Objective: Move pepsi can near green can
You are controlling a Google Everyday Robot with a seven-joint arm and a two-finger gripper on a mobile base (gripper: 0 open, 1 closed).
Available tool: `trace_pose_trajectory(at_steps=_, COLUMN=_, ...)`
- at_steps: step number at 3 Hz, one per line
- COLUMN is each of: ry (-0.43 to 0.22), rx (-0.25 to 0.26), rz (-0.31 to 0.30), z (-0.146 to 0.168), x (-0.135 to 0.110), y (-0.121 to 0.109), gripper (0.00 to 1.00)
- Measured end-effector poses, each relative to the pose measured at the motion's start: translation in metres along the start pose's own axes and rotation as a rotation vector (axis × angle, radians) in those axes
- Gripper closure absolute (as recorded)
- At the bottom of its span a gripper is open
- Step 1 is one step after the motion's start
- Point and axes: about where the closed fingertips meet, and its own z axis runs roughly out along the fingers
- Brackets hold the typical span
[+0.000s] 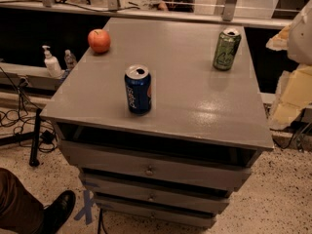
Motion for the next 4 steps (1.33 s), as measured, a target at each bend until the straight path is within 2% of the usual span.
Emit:
trace_pose_trajectory(at_steps=2, ry=-0.025, rx=0.0, rz=0.006, z=0.004, x=-0.003, y=0.003, gripper=0.0)
trace_pose_trajectory(at_steps=3, ry=-0.123, rx=-0.027, rz=0.08, z=0.03, x=-0.017, y=0.014, gripper=0.0)
trace_pose_trajectory(at_steps=4, ry=-0.283, rx=-0.056, rz=0.159, z=0.063, x=-0.045, y=0.027, gripper=0.0)
